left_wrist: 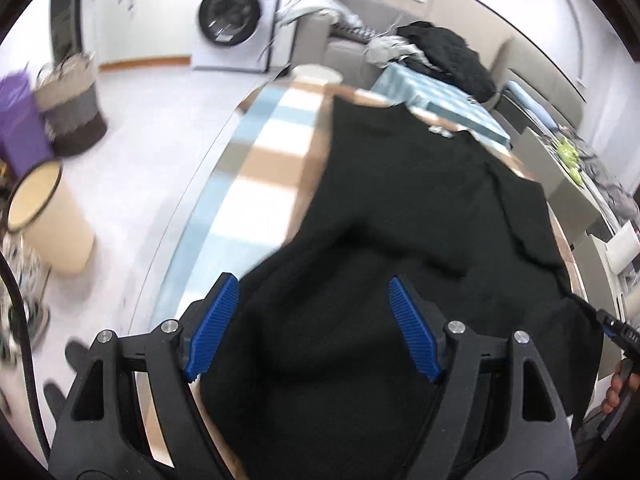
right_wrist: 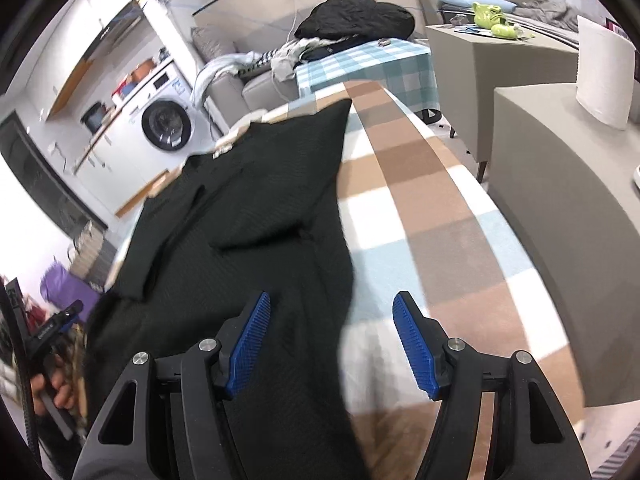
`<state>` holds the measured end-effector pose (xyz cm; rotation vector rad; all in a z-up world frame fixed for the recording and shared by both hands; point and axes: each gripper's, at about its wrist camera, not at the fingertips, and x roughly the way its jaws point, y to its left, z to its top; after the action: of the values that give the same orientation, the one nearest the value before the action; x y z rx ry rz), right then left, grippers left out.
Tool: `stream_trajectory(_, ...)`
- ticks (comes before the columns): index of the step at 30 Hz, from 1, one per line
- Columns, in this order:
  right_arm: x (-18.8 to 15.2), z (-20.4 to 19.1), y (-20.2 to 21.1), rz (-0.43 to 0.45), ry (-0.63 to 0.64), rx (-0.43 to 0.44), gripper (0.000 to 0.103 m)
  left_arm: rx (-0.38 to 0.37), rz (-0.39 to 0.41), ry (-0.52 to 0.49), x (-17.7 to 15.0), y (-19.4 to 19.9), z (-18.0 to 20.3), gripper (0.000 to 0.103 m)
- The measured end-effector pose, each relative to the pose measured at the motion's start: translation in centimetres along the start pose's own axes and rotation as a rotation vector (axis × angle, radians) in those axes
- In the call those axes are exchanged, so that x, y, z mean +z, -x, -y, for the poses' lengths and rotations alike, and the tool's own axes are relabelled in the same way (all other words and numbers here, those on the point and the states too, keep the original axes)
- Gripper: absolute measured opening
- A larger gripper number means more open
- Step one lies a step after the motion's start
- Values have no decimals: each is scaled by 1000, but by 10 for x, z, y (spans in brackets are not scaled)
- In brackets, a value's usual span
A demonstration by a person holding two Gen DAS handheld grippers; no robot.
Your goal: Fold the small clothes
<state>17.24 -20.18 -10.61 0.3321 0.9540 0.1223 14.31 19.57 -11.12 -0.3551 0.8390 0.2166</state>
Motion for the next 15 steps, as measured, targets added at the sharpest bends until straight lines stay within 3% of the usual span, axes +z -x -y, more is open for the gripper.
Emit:
stream_trajectory(7,-32,9,-2,-84,39,111,65,28,-66,41,-45,7,-30,75)
stream_trajectory(13,-48,1,-7,-112,63,163,65,42,-89,31,-53,4,-26,72)
stream_trajectory(15,-50,0,-6,-114,67,171,65,34,-94,34,-52,0,-26,65)
